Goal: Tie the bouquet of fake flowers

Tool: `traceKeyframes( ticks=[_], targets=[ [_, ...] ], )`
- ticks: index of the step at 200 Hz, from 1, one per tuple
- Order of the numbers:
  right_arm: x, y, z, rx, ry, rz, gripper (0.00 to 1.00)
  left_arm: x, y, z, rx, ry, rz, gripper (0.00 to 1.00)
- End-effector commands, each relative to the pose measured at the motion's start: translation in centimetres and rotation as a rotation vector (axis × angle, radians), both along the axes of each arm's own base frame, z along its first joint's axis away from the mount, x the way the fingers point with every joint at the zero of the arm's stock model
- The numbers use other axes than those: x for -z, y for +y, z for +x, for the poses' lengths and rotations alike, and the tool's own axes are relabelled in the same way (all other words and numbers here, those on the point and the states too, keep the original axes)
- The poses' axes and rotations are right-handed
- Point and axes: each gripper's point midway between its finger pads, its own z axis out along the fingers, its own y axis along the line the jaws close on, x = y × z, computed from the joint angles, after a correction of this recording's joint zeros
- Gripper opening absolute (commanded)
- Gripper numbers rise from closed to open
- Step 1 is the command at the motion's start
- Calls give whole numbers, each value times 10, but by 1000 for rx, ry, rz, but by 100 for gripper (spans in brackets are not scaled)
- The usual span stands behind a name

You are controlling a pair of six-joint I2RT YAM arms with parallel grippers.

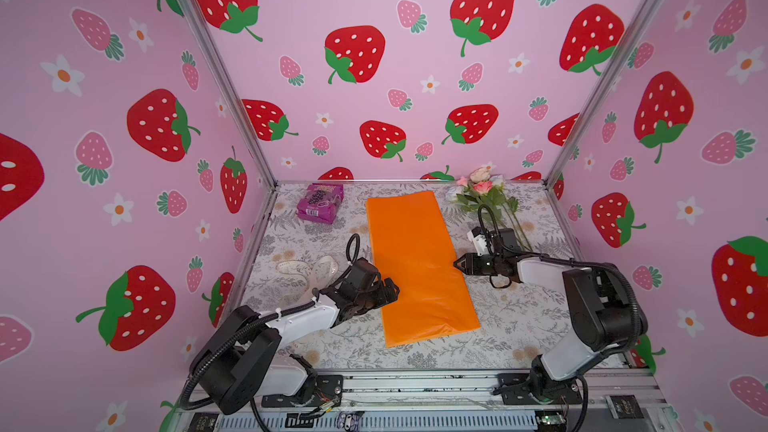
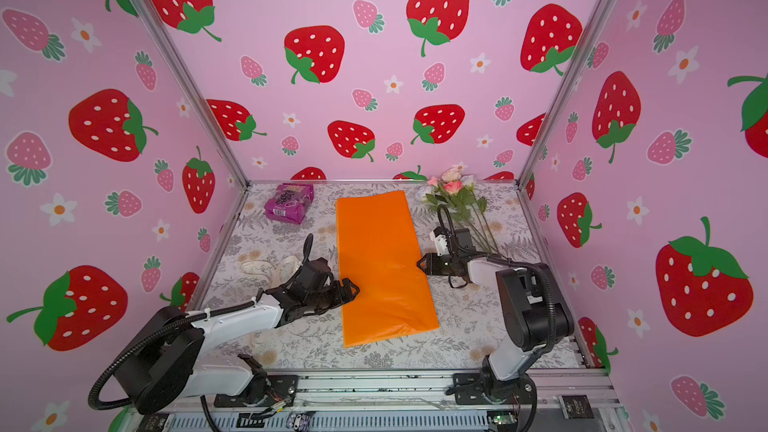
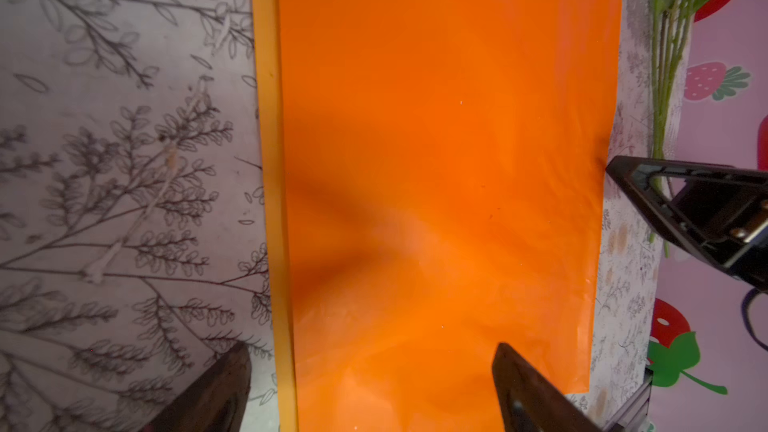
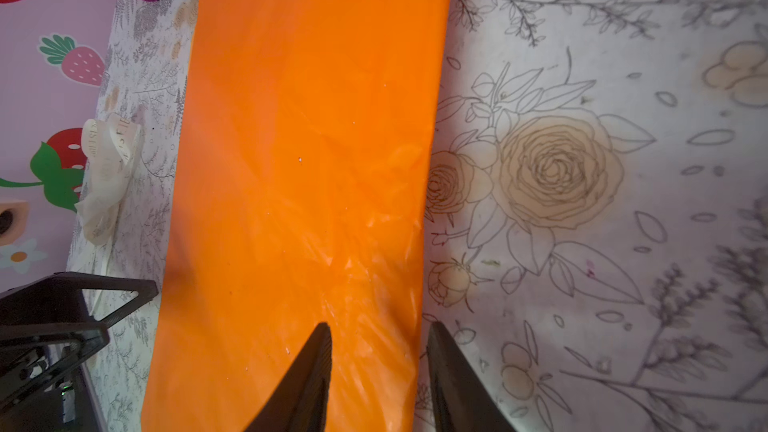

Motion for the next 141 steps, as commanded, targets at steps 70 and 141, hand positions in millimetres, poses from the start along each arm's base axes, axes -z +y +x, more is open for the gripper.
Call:
traceKeyframes(
  ticks=[70,141],
  targets=[
    [23,-3,-7,4,45,-22,36,-5,-13,14,11,-34,-61,79],
    [35,1,-15,-26,87,-10,34,10,-20,10,23,5,-105,79]
  ],
)
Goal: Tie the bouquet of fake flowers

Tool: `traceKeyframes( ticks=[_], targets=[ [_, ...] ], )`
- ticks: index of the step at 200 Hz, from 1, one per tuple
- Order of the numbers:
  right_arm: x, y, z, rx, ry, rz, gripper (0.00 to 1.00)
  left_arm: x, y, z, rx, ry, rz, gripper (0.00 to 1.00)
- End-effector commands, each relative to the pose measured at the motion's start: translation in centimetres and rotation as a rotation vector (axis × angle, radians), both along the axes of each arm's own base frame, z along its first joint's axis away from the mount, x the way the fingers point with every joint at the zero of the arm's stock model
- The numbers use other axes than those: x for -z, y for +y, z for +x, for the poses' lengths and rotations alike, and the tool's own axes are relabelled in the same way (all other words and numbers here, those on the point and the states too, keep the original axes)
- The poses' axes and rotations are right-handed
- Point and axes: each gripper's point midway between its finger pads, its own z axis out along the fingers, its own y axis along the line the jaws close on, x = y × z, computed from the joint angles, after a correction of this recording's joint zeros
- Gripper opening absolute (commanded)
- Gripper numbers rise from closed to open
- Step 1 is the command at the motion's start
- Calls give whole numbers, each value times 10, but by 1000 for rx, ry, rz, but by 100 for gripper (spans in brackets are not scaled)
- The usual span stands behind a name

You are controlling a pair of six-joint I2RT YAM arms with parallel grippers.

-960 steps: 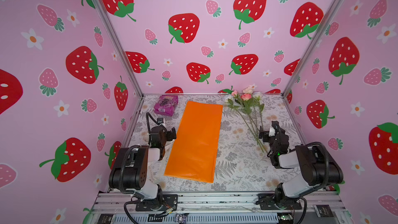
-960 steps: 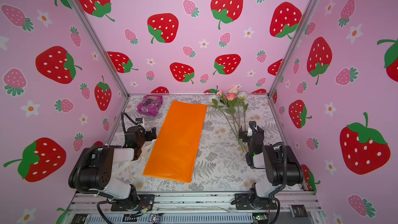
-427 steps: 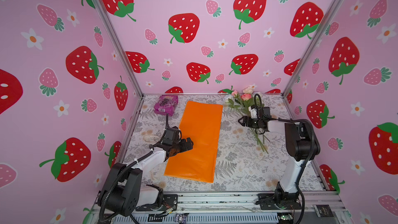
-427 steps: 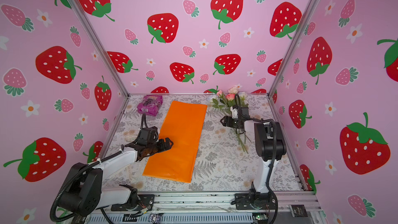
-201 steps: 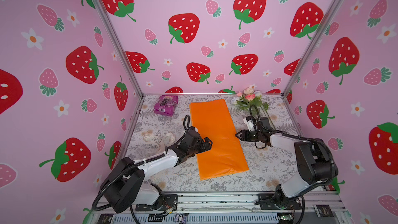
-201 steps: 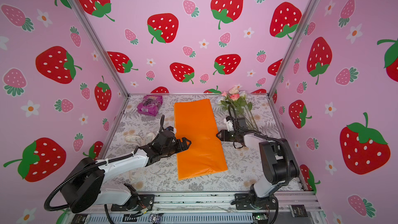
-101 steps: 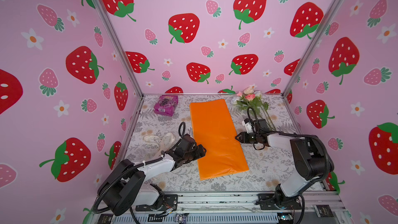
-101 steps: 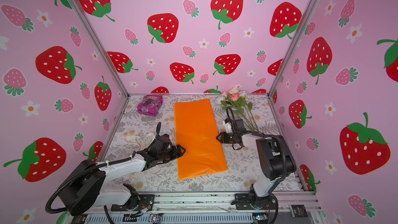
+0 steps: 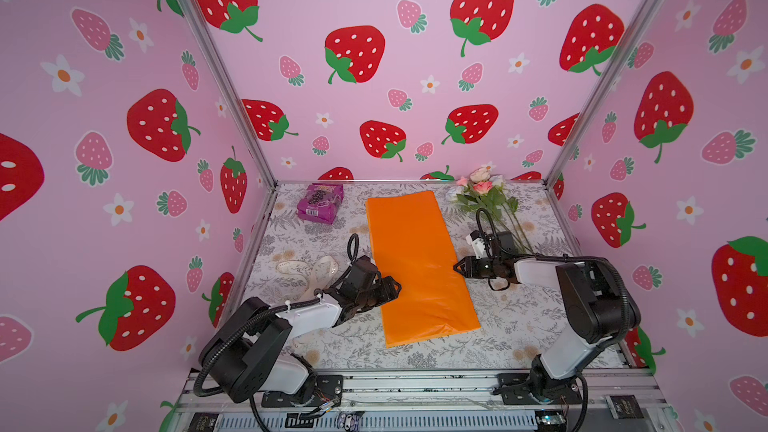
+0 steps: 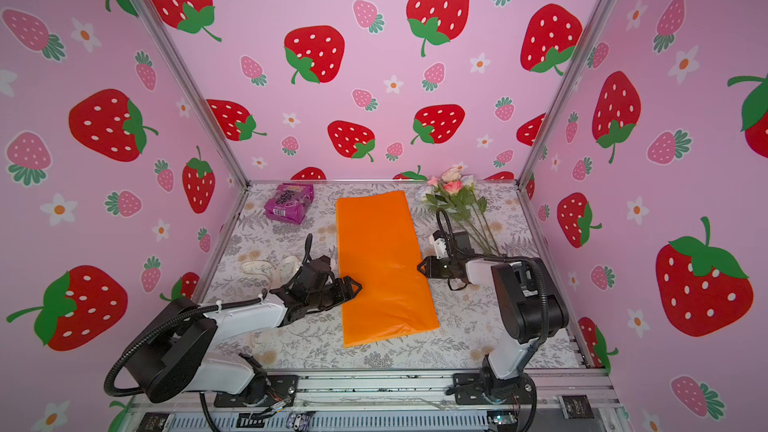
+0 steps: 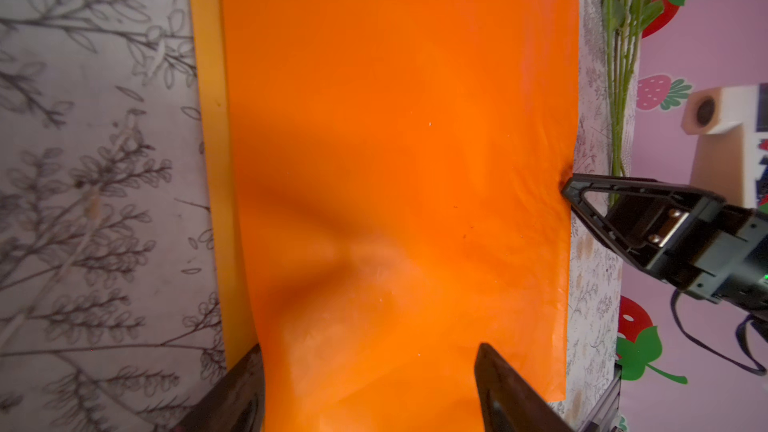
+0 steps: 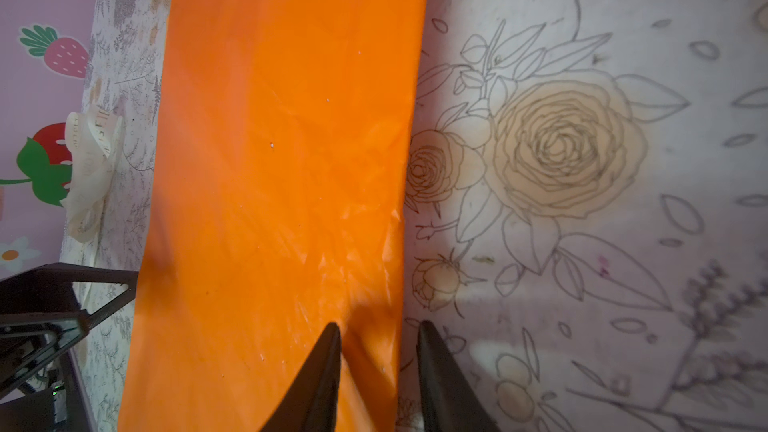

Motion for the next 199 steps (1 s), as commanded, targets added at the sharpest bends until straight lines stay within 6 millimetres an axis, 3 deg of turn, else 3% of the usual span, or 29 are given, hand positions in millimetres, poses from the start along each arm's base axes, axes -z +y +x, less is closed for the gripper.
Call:
traceKeyframes(
  ticks=[1,15,58,99,120,130,154,172,182,199],
  targets=[
    [19,-1,-12,-17,63,-15,34,9,-5,-3,5,43,-31,79],
    [22,0,-14,-23,74,-15,30,7,-10,-2,9,46,-63,79],
    [29,-1,-17,-27,89,-23,30,-4,-23,7,-2,27,-185,78],
    [31,-2,-18,-27,92,-28,30,-8,-27,12,-30,37,-248,70],
    [29,-2,-17,-26,86,-28,30,-10,-26,13,-55,43,-272,53],
    [27,-2,-15,-22,81,-31,30,-13,-27,14,-55,37,-281,36],
    [14,-5,-10,-4,42,-47,35,-28,-31,15,-26,15,-293,14],
    [-5,-15,-2,32,-23,-95,41,-43,-34,16,-10,-8,-306,7],
    [-20,-20,2,53,-77,-117,43,-54,-35,17,1,-29,-318,3],
    [-63,-24,5,70,-214,-99,50,-74,-37,18,13,-62,-330,0]
  ],
)
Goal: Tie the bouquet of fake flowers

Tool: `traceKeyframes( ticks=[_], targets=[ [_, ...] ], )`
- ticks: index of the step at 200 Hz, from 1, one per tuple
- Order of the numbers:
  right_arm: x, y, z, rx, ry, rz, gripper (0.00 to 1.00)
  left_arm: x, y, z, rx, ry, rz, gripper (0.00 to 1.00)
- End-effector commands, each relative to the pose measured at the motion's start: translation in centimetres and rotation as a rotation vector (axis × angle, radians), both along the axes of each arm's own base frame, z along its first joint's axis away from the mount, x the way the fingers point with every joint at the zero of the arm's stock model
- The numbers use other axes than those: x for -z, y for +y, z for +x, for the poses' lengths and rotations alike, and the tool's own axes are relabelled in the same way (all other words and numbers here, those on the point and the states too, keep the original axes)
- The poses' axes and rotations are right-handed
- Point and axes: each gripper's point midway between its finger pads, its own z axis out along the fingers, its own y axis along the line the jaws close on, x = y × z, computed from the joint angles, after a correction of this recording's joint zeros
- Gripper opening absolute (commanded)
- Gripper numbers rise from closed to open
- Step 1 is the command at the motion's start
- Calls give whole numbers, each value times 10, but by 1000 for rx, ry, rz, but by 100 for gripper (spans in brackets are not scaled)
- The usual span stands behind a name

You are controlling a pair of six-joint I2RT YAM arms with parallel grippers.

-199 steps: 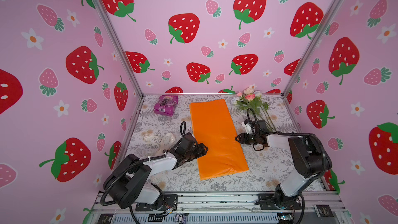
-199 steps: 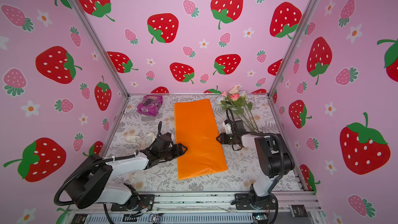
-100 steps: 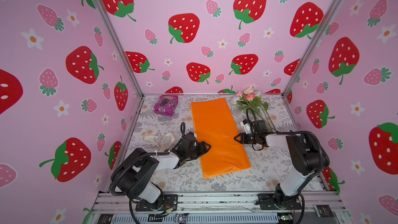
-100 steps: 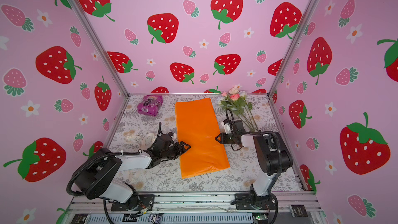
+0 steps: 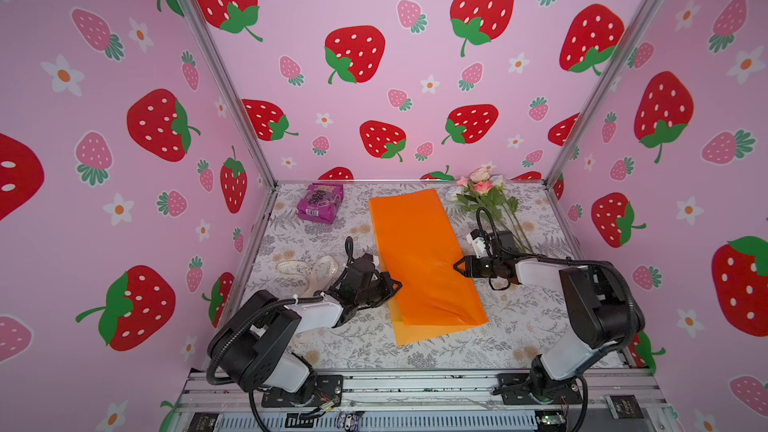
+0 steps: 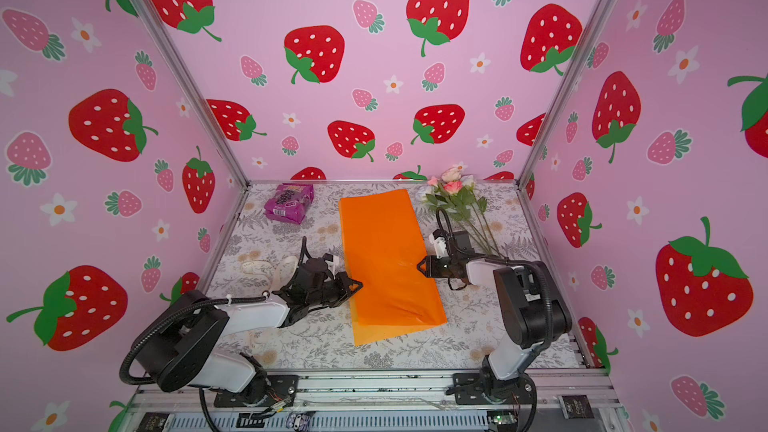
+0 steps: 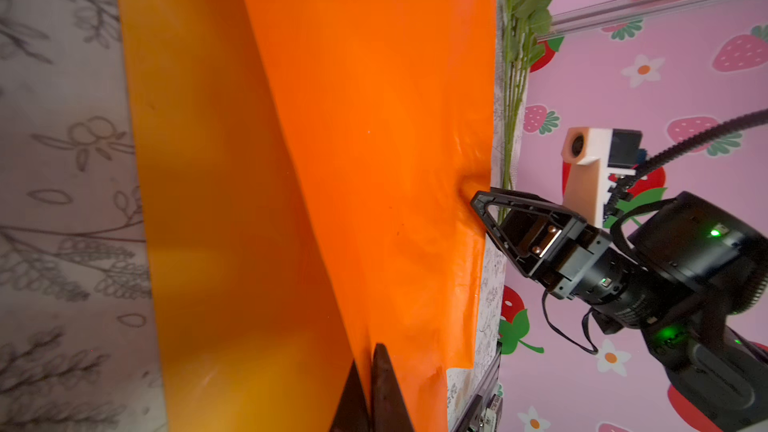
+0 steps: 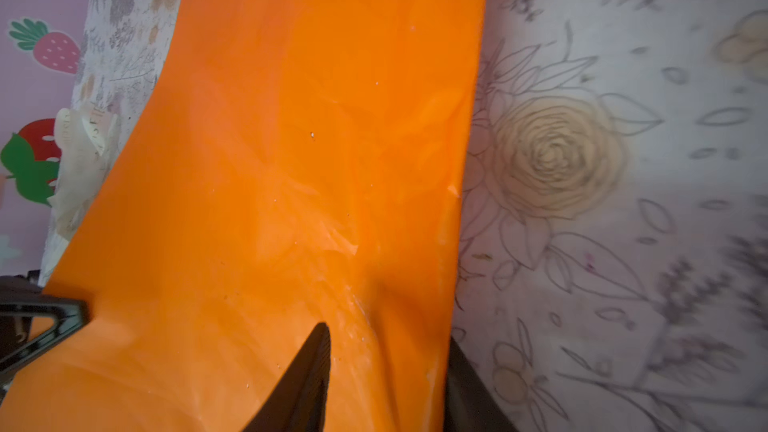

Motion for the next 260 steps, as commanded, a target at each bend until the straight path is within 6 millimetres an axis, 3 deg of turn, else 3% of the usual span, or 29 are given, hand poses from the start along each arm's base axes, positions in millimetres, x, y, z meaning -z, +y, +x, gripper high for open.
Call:
traceKeyframes(
  ticks=[1,23,44,55,73,85,97,112,142,146,171,184,193,211,218,228,260],
  targets=[
    [-48,-14,1,32,-161,-42,50,-43,-9,9,20,-73,-54,0],
    [-102,2,-20,-82,-359,9,51,-63,-8,10,24,-108,-51,0],
    [-145,37,-68,-293,-599,41,51,-74,-9,11,25,-128,-58,0],
    [-163,57,-105,-427,-727,99,50,-79,-11,12,29,-131,-72,0],
    [-177,75,-155,-580,-907,173,50,-88,-14,16,29,-143,-94,0],
    [-176,84,-185,-671,-1016,183,51,-93,-15,18,22,-149,-103,0],
    [-171,93,-204,-729,-1078,161,57,-96,-15,19,16,-153,-104,0],
    [-161,103,-214,-765,-1091,105,59,-98,-15,21,11,-156,-106,0],
    [-139,118,-208,-785,-1112,-51,65,-100,-15,22,6,-157,-110,0],
    [-130,119,-200,-760,-1109,-105,65,-100,-16,21,7,-154,-109,0],
    [-123,108,-157,-546,-1159,-307,62,-101,-17,19,21,-146,-105,0],
    [-123,102,-144,-477,-1181,-372,53,-101,-16,17,22,-145,-103,0],
    [-125,99,-139,-432,-1191,-391,36,-102,-14,15,22,-147,-100,0],
    [-129,95,-137,-392,-1204,-377,17,-104,-11,13,22,-153,-80,0],
    [-132,94,-137,-381,-1212,-362,10,-106,-10,12,27,-159,-73,4],
    [-135,91,-139,-360,-1215,-335,0,-108,-9,10,35,-166,-59,20],
    [-151,79,-139,-255,-1205,-240,0,-113,6,5,20,-194,28,60]
  ],
)
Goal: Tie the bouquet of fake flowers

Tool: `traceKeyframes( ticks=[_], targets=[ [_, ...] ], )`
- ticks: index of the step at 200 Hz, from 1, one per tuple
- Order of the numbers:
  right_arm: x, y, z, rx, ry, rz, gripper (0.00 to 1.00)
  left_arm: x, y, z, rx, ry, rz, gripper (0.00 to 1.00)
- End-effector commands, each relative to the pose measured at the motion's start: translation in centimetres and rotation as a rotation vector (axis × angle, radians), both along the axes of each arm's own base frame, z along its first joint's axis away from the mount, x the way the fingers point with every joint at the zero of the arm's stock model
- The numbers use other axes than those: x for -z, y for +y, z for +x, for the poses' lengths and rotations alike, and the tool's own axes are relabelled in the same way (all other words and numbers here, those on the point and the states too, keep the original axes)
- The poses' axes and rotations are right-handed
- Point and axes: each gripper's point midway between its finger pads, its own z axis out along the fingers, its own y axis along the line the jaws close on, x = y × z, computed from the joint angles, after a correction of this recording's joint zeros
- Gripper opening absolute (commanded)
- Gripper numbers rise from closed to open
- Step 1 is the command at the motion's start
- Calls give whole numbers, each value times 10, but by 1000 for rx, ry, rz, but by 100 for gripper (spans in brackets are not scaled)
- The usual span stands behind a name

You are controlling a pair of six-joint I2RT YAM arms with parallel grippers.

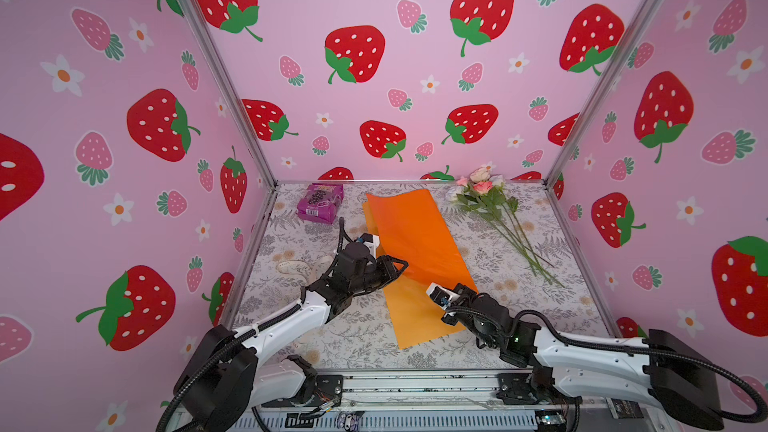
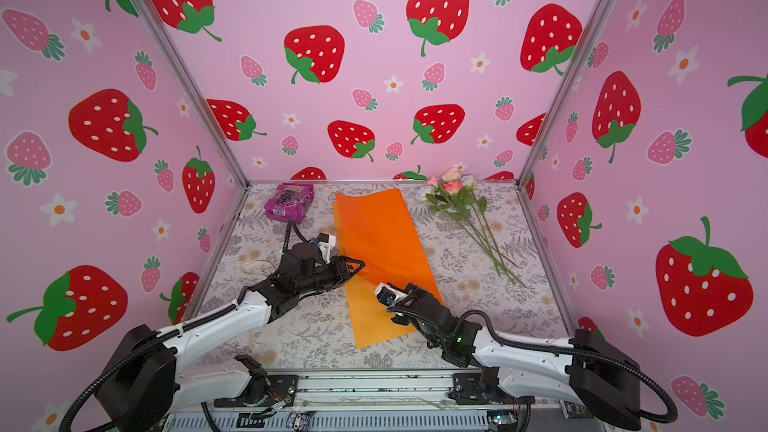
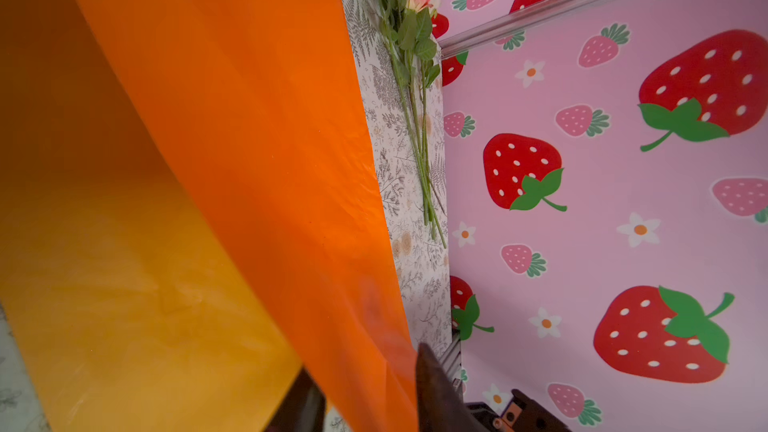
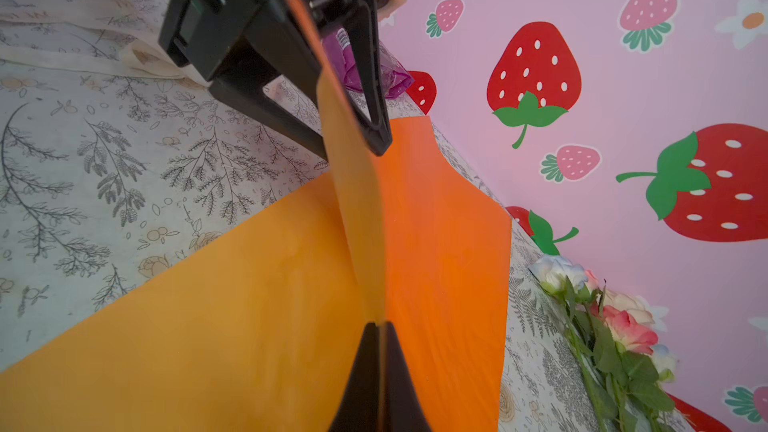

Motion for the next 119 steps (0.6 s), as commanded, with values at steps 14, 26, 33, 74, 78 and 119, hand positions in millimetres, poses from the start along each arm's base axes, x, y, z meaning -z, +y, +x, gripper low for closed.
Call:
traceKeyframes(
  ticks=[14,26,33,74,78,119],
  targets=[
    [-36,-18,11,105,13,221,0,-20,20,-2,-41,-81,105,74],
    [-41,-25,16,137,51,288,0,-29,24,-5,-35,-129,124,83],
    [-40,-28,20,150,79,317,0,-33,27,-7,-30,-153,140,85],
    [-59,-56,39,213,220,587,0,-45,34,-15,-18,-269,196,85],
    [-60,-58,41,218,231,607,0,-44,33,-15,-12,-273,196,84],
    [-67,-75,52,233,283,740,0,-7,10,0,93,-170,297,67]
  ],
)
